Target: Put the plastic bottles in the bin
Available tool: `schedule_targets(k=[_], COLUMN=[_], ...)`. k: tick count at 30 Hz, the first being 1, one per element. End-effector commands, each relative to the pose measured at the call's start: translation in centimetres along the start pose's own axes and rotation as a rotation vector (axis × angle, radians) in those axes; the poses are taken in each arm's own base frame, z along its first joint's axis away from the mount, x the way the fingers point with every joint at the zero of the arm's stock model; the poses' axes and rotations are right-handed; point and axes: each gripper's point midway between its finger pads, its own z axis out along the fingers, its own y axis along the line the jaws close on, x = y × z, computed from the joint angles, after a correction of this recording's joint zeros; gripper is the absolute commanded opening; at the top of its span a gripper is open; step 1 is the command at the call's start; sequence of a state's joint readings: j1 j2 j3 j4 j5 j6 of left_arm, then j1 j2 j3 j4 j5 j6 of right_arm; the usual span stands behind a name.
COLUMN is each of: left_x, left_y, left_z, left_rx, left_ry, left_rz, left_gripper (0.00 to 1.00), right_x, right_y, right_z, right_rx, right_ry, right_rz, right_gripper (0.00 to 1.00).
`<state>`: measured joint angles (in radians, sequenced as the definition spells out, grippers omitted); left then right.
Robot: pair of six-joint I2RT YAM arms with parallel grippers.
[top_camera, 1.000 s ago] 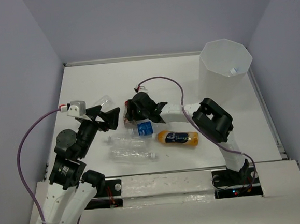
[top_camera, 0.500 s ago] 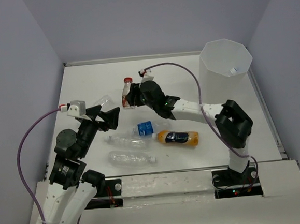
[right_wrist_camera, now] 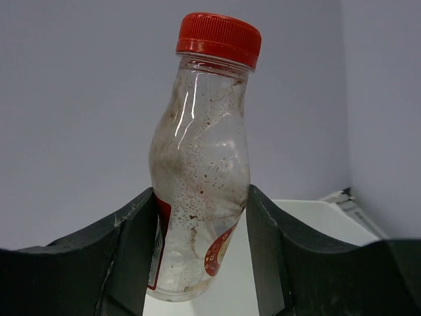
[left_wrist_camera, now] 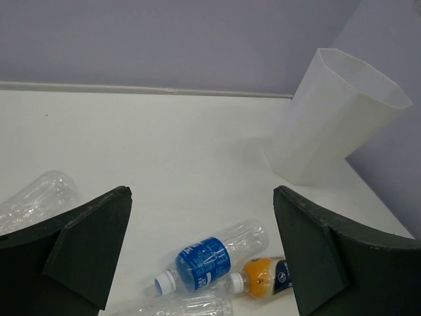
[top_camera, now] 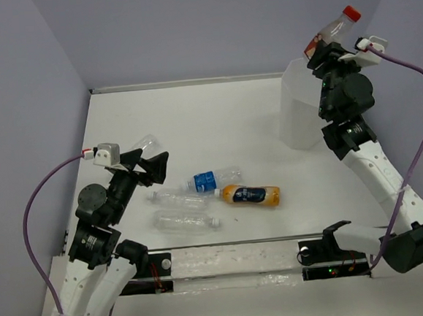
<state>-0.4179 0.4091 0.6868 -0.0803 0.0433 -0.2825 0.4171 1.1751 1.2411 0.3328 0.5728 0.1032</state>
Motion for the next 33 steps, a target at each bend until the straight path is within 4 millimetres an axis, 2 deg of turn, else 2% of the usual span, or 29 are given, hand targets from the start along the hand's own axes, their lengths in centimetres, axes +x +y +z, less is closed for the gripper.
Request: schedule_targets(k=[1, 2, 4, 5, 7, 9, 12, 15, 16, 17, 18, 19, 20, 21, 23, 24, 25, 26, 27, 28, 29, 30, 32, 33], left_x=[-1.7, -1.5, -1.5, -1.3, -1.3, -1.2, -1.2, -1.1, -1.2, -1.2, -1.2, -1.4, -1.4, -1.6, -2.3, -2.2, -3.0, -3.2, -3.2, -3.5, -3.8, -4.2, -4.8, -5.1], left_y=[-0.8, -0.8, -0.7, -0.7, -0.7, -0.8, -0.8, -0.6, -0.4, -0.3, -0.2, 0.3, 0.6, 1.0, 3.6, 4.8, 6.5, 7.3, 8.0, 8.5, 9.2, 9.5, 10.3, 10.5], left_z=[-0.2, -0.1, 0.0, 0.0, 0.1, 0.2, 0.3, 0.4, 0.4, 0.5, 0.5, 0.6, 0.6, 0.6, 0.3, 0.1, -0.4, -0.7, -1.0, -1.3, -1.8, -2.3, -3.2, -3.6], left_rx=[0.029, 0.027, 0.023, 0.023, 0.025, 0.032, 0.032, 0.021, 0.016, 0.010, 0.003, -0.021, -0.040, -0.058, -0.210, -0.280, -0.385, -0.433, -0.481, -0.511, -0.554, -0.578, -0.638, -0.652], left_ry=[-0.050, -0.046, -0.044, -0.040, -0.036, -0.033, -0.031, -0.030, -0.032, -0.030, -0.032, -0.039, -0.041, -0.048, -0.091, -0.094, -0.133, -0.148, -0.158, -0.171, -0.192, -0.208, -0.233, -0.246], left_rz=[-0.003, -0.003, -0.003, -0.001, -0.003, -0.003, -0.004, -0.002, -0.003, -0.003, -0.004, -0.006, -0.009, -0.012, -0.036, -0.067, -0.083, -0.098, -0.127, -0.135, -0.141, -0.153, -0.160, -0.164], left_gripper=[0.99, 0.99, 0.99, 0.99, 0.99, 0.99, 0.99, 0.99, 0.99, 0.99, 0.99, 0.99, 0.99, 0.99, 0.99, 0.99, 0.99, 0.99, 0.99, 0.99, 0.99, 0.99, 0.99, 0.99], right_x=[4.0, 4.8, 4.4, 4.4, 3.8, 2.6, 2.3, 3.5, 5.0, 6.3, 8.3, 10.2, 11.7, 14.3, 17.4, 19.4, 20.2, 21.0, 21.5, 22.1, 23.5, 23.8, 24.7, 26.1], right_y=[-6.4, -7.3, -8.5, -9.0, -9.4, -9.1, -7.9, -3.9, -0.3, 1.8, 5.1, 8.7, 10.9, 12.6, 16.2, 19.3, 20.7, 21.7, 23.5, 24.2, 24.7, 25.5, 26.2, 26.4], right_z=[1.5, 1.3, 0.9, 0.7, 0.5, 0.8, 0.5, -0.2, -1.2, -2.4, -4.1, -6.9, -8.9, -10.5, -15.2, -19.7, -21.9, -24.1, -28.0, -29.7, -31.6, -34.2, -36.7, -38.0], right_rx=[0.180, 0.203, 0.245, 0.259, 0.269, 0.269, 0.200, -0.022, -0.210, -0.314, -0.481, -0.600, -0.673, -0.726, -0.859, -1.002, -1.062, -1.111, -1.211, -1.246, -1.278, -1.341, -1.393, -1.411], right_ry=[0.085, 0.107, 0.099, 0.098, 0.089, 0.086, 0.122, 0.210, 0.285, 0.352, 0.440, 0.515, 0.563, 0.616, 0.714, 0.796, 0.825, 0.852, 0.877, 0.891, 0.924, 0.930, 0.951, 0.981], right_rz=[-0.178, -0.192, -0.193, -0.197, -0.202, -0.204, -0.186, -0.111, -0.051, -0.031, 0.001, 0.010, -0.004, -0.062, -0.074, -0.049, -0.036, -0.037, -0.058, -0.076, -0.104, -0.130, -0.147, -0.169], right_gripper=[0.37, 0.37, 0.41, 0.58, 0.81, 0.96, 0.96, 0.87, 0.84, 0.81, 0.80, 0.80, 0.79, 0.78, 0.78, 0.77, 0.77, 0.77, 0.78, 0.79, 0.81, 0.84, 0.88, 0.91])
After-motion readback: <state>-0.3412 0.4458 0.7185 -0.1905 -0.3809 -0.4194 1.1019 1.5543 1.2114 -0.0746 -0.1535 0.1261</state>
